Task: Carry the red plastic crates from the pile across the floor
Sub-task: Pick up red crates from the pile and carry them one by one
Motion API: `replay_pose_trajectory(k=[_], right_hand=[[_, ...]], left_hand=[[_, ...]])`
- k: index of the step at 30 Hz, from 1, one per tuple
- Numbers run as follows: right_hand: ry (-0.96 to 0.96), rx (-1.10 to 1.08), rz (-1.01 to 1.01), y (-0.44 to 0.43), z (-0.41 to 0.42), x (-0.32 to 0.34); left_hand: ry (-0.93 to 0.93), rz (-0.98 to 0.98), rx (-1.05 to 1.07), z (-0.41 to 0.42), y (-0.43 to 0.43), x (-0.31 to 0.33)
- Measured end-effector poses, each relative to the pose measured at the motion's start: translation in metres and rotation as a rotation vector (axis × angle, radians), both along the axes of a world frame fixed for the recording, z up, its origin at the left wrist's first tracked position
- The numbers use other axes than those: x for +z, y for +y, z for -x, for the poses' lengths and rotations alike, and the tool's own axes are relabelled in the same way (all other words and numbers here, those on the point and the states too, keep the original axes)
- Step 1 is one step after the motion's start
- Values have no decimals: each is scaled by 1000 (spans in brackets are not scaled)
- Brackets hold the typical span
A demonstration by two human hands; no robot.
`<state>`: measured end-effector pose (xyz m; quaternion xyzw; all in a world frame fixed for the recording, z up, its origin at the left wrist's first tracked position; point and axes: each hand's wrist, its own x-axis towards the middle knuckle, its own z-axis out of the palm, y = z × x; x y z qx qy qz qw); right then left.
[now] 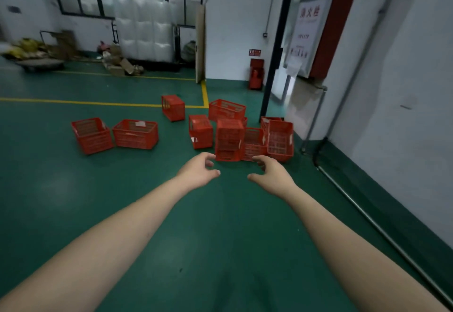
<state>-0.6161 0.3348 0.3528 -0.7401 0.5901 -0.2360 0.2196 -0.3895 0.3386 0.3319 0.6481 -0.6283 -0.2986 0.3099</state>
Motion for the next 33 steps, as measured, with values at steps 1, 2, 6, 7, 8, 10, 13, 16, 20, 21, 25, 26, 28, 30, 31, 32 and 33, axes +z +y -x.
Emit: replay_pose_trajectory(k=[1, 2, 6, 7, 8, 10, 13, 16, 20, 21, 25, 26, 28, 30, 31, 32, 33], right_hand=[[11, 9, 8, -24, -8, 1], [18, 10, 6, -49, -17, 1], [8, -3, -1, -150, -49, 6], [-5, -6, -8, -175, -56, 6], [-21, -9, -16, -197, -62, 5], [-28, -12, -37, -239, -72, 0], [-21, -18, -55, -301, -83, -5], [-17, -28, -55, -367, -92, -10], [-21, -11, -37, -475, -106, -15], [-29, -7, -36, -506, -109, -15], [-31, 19, -56, -626, -119, -6], [-33, 16, -50, -652, -122, -1], [-23, 10, -20, -700, -128, 8], [0, 5, -12, -747, -134, 10], [5, 8, -14, -769, -138, 10], [9, 11, -19, -791, -142, 10], [19, 13, -26, -812, -146, 9]], left_hand=[[-4, 3, 3, -8, -23, 1], [-4, 5, 0, -18, -48, 1], [-18, -1, -14, -52, -145, 11], [-26, -4, -20, -60, -169, 12], [-32, -8, -23, -66, -189, 13], [-37, -13, -32, -77, -229, 14], [-56, -21, -46, -89, -289, 13], [-65, -24, -62, -100, -353, 8], [-96, -23, -70, -111, -457, 3], [-110, -26, -67, -114, -487, 4], [-185, -46, -67, -119, -600, 15], [-206, -44, -71, -121, -628, 18], [-230, -27, -73, -124, -677, 22], [-251, -21, -76, -128, -721, 23], [-269, -21, -80, -132, -744, 23], [-287, -23, -86, -136, -766, 21], [-306, -28, -88, -141, -789, 20]])
